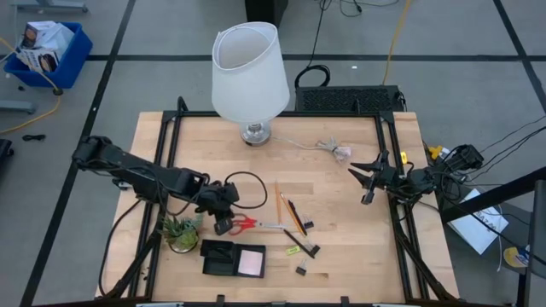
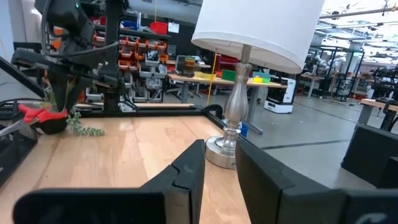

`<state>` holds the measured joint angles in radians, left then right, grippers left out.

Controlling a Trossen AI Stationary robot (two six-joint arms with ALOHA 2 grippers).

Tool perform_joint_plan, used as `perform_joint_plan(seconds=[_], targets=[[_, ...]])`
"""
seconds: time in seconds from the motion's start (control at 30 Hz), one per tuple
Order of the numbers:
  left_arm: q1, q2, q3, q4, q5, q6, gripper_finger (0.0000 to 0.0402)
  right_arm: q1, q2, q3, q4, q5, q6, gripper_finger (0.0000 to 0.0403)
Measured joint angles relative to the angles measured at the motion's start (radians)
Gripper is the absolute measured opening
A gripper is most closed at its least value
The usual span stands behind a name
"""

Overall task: Pick and place office supplies into organizer
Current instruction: Put the orange scissors into the black desk organizer

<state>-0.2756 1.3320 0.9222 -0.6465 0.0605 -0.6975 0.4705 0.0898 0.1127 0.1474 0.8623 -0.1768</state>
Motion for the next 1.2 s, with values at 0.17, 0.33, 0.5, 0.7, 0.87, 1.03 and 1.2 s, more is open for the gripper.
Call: perform_joint_plan(seconds=[0.17, 0.33, 0.5, 0.7, 0.87, 1.03, 1.2], targets=[[-0.010, -0.014, 0.000, -0.023, 0.010, -0.011, 0.0020, 0.000, 0.000, 0.000, 0.003, 0.000, 0.000, 0.0082], [-0.016, -0.040, 0.002, -0.012, -0.020, -0.008, 0.0021, -0.001, 0.000, 0.000, 0.005, 0.002, -0.147, 0.0086], [-0.015, -0.065, 0.002, 0.012, -0.039, -0.020, 0.0033, 0.000, 0.001, -0.001, -0.002, 0.000, -0.380, 0.0088], [0.004, -0.072, 0.001, 0.037, -0.069, -0.119, 0.0021, 0.000, 0.000, -0.001, 0.001, -0.002, -0.444, 0.0089], [0.041, -0.062, 0.001, 0.143, -0.061, -0.238, 0.0031, 0.000, 0.000, -0.001, 0.006, -0.033, -0.342, 0.0089], [0.085, -0.063, 0.001, 0.270, -0.060, -0.339, 0.0041, -0.001, 0.000, -0.001, 0.111, -0.084, -0.086, 0.0090], [0.135, -0.063, 0.001, 0.321, -0.061, -0.394, 0.0021, 0.000, 0.005, -0.001, 0.179, -0.222, -0.017, 0.0089]])
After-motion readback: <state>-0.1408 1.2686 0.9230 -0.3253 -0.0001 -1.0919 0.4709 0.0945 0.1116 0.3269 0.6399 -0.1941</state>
